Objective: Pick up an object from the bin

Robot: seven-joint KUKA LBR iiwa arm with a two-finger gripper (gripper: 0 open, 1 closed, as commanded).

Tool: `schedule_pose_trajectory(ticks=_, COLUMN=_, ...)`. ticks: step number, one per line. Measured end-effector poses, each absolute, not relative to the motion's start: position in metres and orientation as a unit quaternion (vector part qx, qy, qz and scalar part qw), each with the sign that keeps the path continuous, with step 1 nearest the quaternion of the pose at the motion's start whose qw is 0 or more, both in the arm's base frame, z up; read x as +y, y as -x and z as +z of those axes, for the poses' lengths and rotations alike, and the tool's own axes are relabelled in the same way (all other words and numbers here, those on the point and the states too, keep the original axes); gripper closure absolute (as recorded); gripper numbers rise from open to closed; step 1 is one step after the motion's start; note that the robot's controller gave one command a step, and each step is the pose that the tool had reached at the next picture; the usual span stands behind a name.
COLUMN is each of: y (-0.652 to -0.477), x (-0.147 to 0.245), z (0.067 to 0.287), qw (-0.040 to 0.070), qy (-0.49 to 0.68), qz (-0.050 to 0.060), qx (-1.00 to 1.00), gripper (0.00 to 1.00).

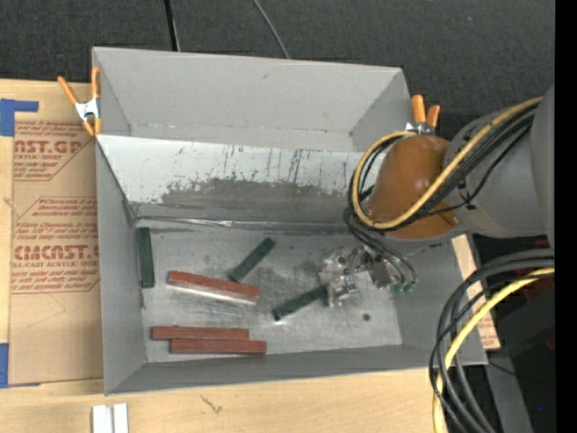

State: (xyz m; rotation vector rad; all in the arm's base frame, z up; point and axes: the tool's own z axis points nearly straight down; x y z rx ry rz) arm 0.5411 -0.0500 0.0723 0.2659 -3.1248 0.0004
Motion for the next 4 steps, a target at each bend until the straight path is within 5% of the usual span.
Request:
schedule_pose_trajectory(ticks=1, y=-0.545, x=0.013, z=0.087, qw=-0.001, qy=-0.107, qz=0.0, qx=-0.994, gripper=1.0)
schedule_pose_trajectory(ticks=2, y=-0.541, x=0.035, z=0.104, qw=0.003, qy=-0.129, qz=-0.003, qx=-0.992, gripper=1.0)
schedule_pose_trajectory(ticks=3, y=-0.542, x=0.012, z=0.079, qw=-0.001, qy=-0.204, qz=0.0, qx=-0.979, gripper=0.0)
schedule_pose_trajectory(ticks=4, y=-0.543, x=0.012, z=0.071, qw=-0.002, qy=-0.212, qz=0.0, qx=-0.977, gripper=0.0)
